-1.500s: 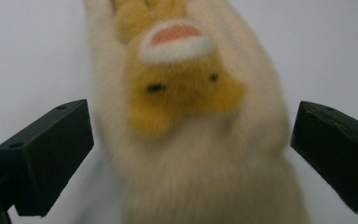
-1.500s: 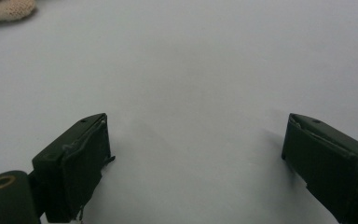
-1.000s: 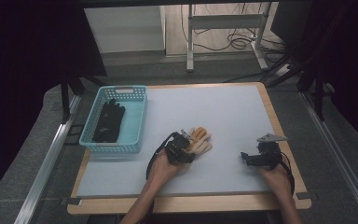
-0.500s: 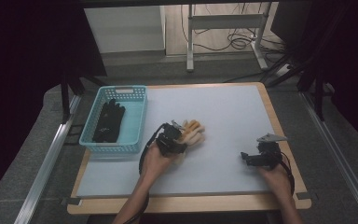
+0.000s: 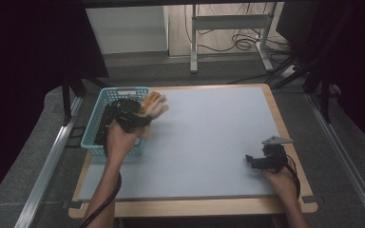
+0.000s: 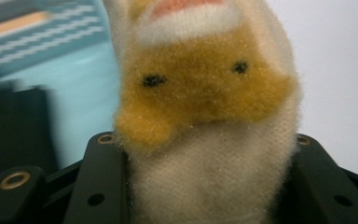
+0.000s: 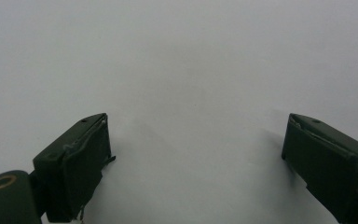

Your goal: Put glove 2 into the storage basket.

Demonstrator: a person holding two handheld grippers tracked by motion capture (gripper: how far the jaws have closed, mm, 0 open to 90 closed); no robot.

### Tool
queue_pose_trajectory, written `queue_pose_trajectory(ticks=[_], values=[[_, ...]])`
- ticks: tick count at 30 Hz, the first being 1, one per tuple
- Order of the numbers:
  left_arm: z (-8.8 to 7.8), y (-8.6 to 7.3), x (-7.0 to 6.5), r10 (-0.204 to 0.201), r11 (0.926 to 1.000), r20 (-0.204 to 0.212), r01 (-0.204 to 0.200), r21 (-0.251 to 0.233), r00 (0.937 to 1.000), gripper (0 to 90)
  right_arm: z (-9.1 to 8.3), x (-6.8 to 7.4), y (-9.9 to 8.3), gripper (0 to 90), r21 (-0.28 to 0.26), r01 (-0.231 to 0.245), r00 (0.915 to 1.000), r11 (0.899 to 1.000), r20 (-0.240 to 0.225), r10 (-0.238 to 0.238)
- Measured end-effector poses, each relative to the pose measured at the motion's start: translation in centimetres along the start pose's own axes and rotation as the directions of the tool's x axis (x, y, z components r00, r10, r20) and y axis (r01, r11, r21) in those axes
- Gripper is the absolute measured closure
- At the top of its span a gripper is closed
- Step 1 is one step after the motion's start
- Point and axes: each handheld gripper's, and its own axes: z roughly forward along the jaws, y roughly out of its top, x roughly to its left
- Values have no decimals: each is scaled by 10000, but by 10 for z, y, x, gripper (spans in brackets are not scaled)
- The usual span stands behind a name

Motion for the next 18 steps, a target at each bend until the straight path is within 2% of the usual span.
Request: queue_pose_trajectory(ticks=[3, 7, 9, 11, 13, 18], values=[[-2, -1, 27, -551, 9985, -405, 553, 16, 9977, 533, 0, 0, 0, 75, -1, -4, 10000, 10000, -1, 4], [5, -2, 56, -1017, 9944, -908, 1039, 195, 9907, 532, 0, 0, 0, 75, 0, -2, 10000, 10000, 4, 2], [12, -3, 68, -1086, 9926, -1073, 1138, 436, 9883, 530, 0, 0, 0, 75, 0, 1, 10000, 10000, 0, -1], [22, -5, 75, -1148, 9904, -1155, 1227, 643, 9867, 527, 0, 0, 0, 75, -4, 0, 10000, 10000, -2, 0], [34, -6, 79, -1204, 9877, -1035, 1296, 874, 9873, 523, 0, 0, 0, 75, -7, 2, 10000, 10000, -3, -2], [69, -7, 75, -930, 9796, -858, 1065, 1705, 9920, 513, 0, 0, 0, 75, -12, 3, 10000, 10000, -6, -3]])
